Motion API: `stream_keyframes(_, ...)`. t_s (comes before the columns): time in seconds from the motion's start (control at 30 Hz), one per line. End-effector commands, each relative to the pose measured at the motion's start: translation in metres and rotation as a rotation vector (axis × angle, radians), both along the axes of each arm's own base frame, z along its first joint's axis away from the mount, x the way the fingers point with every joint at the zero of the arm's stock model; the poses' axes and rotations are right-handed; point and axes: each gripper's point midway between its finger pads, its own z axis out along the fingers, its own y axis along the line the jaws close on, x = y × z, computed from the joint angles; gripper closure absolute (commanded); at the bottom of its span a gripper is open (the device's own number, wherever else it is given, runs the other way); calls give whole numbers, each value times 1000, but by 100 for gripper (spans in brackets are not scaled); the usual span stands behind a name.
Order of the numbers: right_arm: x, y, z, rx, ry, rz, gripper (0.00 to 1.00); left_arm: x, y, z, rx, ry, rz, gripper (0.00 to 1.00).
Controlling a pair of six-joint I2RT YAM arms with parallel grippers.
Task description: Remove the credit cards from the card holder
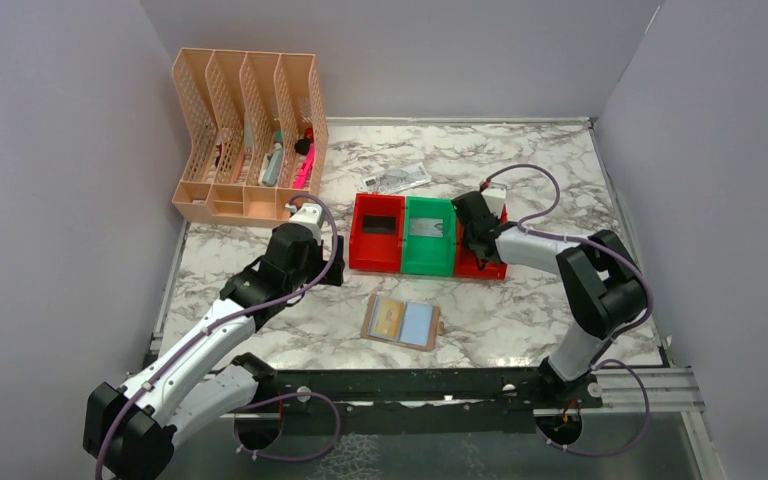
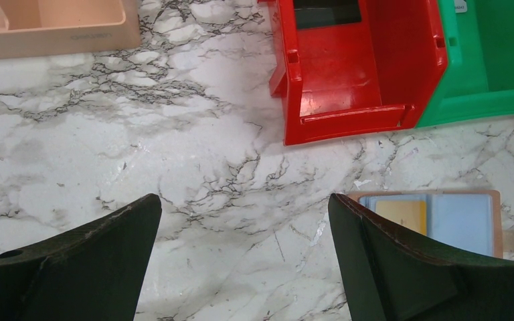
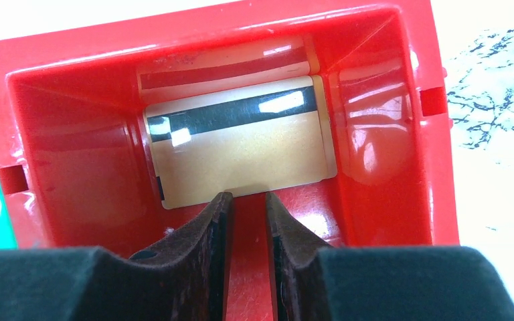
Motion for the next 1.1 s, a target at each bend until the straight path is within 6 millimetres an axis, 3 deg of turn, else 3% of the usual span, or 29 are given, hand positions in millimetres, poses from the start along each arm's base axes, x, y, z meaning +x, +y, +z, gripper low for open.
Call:
stream_keyframes(0.0, -18, -15, -17, -44, 69, -14, 71, 4, -3, 9, -14, -14, -11, 1)
stream_keyframes(0.1, -16, -8, 1, 0, 36, 14, 70, 4, -4, 9, -15, -14, -13, 1)
stream_keyframes(0.23, -14, 9, 42, 87, -25, 98, 67, 4, -4, 9, -15, -13, -16, 1)
stream_keyframes(0.33, -26, 2, 68, 111, -50, 69, 65, 4, -5, 9, -13, -8, -19, 1)
stream_keyframes(0.47, -59, 10, 83, 285, -62, 73, 63, 3, -7, 9, -13, -1, -39, 1)
stream_keyframes(0.7, -133, 73, 114, 764, -107, 402, 54, 1, -6, 16, -28, -20, -42, 1)
stream_keyframes(0.83, -158, 90, 112, 861, -48, 510, 52, 1, -2, 22, -26, -41, -23, 1)
stream_keyframes(1.07, -175, 111, 96, 848, 78, 596, 53, 1, 3, 24, -22, -58, -3, 1)
